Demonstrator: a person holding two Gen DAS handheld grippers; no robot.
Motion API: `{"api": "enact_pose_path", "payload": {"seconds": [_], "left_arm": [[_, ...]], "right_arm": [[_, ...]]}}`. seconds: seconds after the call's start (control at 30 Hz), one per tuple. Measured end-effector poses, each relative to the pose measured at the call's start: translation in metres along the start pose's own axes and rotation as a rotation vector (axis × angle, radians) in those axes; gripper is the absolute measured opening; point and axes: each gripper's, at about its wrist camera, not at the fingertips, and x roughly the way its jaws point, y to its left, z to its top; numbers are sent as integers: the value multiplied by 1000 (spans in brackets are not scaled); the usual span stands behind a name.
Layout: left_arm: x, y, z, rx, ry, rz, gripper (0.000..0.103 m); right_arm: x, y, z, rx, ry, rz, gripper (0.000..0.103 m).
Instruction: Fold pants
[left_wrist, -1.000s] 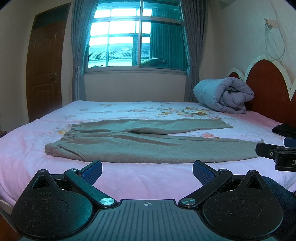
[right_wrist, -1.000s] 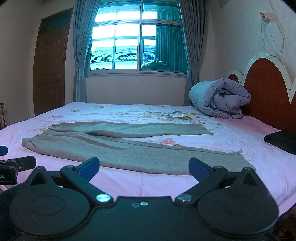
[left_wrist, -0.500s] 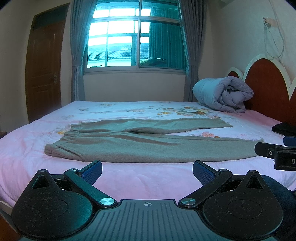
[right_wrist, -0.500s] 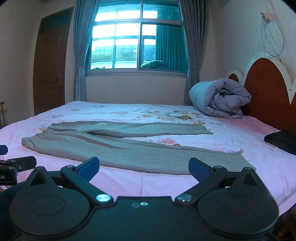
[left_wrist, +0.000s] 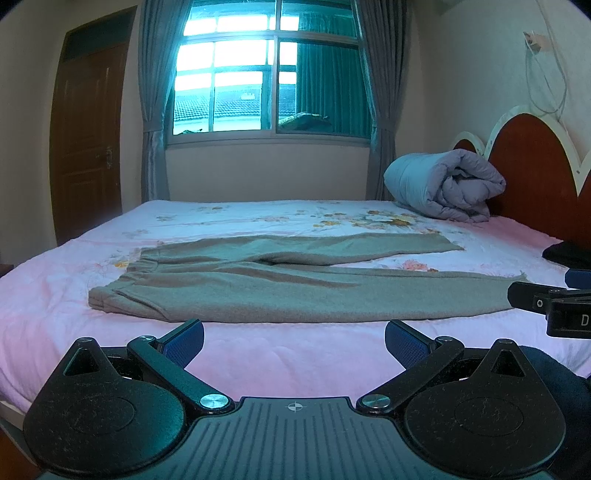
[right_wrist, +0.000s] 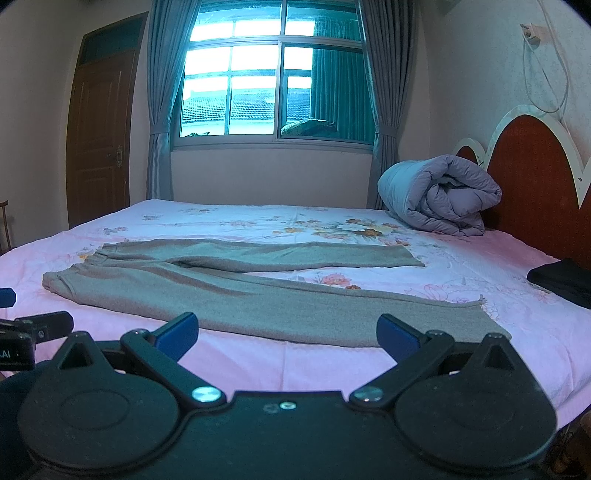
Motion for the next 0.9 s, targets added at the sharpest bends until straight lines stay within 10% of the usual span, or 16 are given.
{"api": "enact_pose_path", "payload": {"seconds": [0.33, 0.9], "left_arm": [[26, 43, 14, -88, 77, -2, 103], [226, 242, 144, -34, 65, 134, 103]], "right_arm": [[13, -31, 11, 86, 72, 172, 96], [171, -84, 158, 35, -1, 87, 97]]}}
